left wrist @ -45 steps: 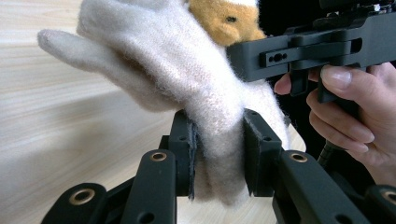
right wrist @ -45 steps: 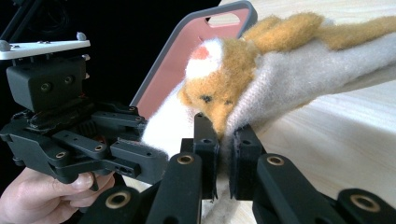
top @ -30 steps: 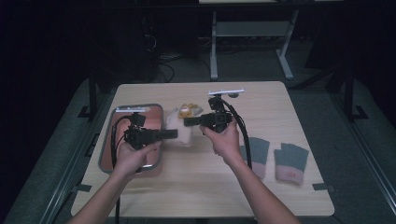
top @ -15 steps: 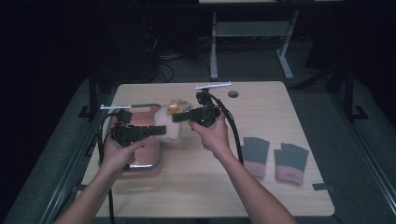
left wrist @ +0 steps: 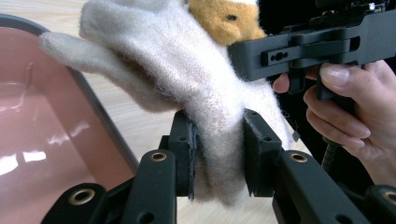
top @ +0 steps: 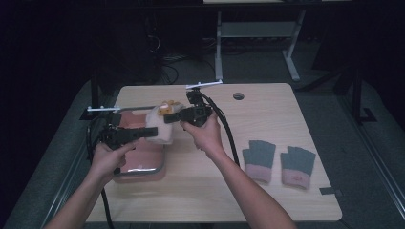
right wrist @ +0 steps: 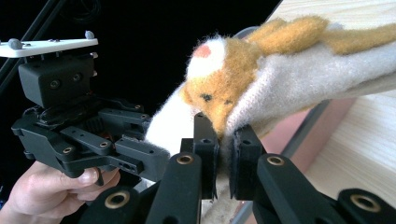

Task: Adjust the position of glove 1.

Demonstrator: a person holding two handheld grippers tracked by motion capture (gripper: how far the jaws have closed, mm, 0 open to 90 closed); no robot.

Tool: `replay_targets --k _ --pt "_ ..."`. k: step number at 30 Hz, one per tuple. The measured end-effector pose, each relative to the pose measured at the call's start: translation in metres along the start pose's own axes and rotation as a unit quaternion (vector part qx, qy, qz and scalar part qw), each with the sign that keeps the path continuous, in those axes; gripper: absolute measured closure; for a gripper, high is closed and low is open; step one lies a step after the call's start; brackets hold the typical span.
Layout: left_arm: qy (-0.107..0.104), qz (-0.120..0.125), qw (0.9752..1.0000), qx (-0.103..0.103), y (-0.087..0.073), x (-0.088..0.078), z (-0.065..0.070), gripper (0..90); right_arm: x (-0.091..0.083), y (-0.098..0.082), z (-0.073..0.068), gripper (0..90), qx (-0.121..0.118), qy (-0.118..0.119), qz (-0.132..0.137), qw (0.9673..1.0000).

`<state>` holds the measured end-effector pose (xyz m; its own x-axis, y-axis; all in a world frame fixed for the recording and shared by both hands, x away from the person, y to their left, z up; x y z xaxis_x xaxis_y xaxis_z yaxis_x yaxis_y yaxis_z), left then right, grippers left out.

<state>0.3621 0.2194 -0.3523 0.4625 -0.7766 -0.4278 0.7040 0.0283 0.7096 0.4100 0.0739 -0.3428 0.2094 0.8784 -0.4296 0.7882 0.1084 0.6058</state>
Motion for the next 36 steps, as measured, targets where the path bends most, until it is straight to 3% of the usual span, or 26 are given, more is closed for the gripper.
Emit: replay_targets --k 21,36 --pt "0.027 0.010 0.9995 -0.016 -0.001 -0.038 -0.026 68.2 0.046 0.008 -0.019 83.2 -0.003 0.030 -0.023 0.9993" --pt "0.045 0.001 0.9983 -0.038 -0.013 -0.048 -0.050 68.1 0.078 0.003 -0.013 83.0 0.011 0.047 -0.049 0.9976"
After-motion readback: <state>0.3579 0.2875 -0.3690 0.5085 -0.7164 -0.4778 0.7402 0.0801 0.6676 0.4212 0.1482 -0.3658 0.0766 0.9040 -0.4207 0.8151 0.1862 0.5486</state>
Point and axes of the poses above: each handheld gripper's, and its own axes: x roughly forward along the jaws, y roughly out of its top, z roughly to its right, the point moved 7 cm from there along x, roughly forward along the jaws, and after that the axes turned 2 degrees about z, right-handed, at the moved point
